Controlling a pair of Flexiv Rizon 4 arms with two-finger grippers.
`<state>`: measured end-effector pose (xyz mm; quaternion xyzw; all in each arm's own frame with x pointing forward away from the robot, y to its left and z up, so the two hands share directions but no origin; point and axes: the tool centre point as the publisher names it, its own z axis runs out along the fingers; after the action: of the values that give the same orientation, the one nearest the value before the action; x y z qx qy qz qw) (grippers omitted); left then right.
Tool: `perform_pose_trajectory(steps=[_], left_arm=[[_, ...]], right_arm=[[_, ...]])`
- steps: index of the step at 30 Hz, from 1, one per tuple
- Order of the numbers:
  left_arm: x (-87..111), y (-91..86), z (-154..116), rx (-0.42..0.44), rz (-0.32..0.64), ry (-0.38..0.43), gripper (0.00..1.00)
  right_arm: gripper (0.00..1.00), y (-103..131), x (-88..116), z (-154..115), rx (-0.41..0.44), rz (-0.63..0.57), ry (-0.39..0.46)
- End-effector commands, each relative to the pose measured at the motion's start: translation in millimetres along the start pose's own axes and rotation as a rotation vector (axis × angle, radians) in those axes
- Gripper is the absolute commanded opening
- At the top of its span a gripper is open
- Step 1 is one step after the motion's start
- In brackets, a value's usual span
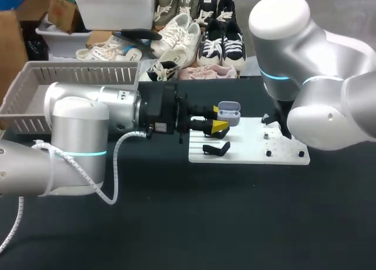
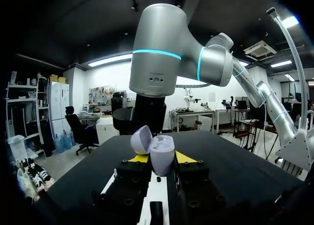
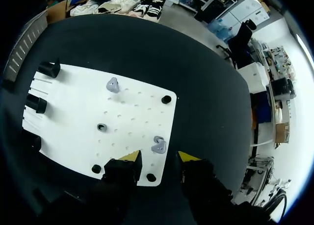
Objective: Pick up each earbud case from the left stands, insert the matching earbuds, close the lid, and place the case in the box.
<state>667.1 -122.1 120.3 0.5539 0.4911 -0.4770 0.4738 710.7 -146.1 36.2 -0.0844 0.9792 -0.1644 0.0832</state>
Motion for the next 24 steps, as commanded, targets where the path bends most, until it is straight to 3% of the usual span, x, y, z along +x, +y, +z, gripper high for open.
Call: perform_pose_trajectory(steps=[1,7,24], left_arm=[[-0.1,-1.4,0.2,-0.006,0.001,0.000,0.00],[-0.1,-1.4,0.2,-0.006,0.001,0.000,0.00],[-0.1,-1.4,0.2,-0.006,0.001,0.000,0.00]], right_arm=[[0.41,2.6,-1.7,2.0,0.005,0.005,0.003],[0.36,3.0,-4.1,5.8,0.012,0.008,-0.001],[0.32,-0.1,-7.2,11.9,0.048,0.003,-0.001]])
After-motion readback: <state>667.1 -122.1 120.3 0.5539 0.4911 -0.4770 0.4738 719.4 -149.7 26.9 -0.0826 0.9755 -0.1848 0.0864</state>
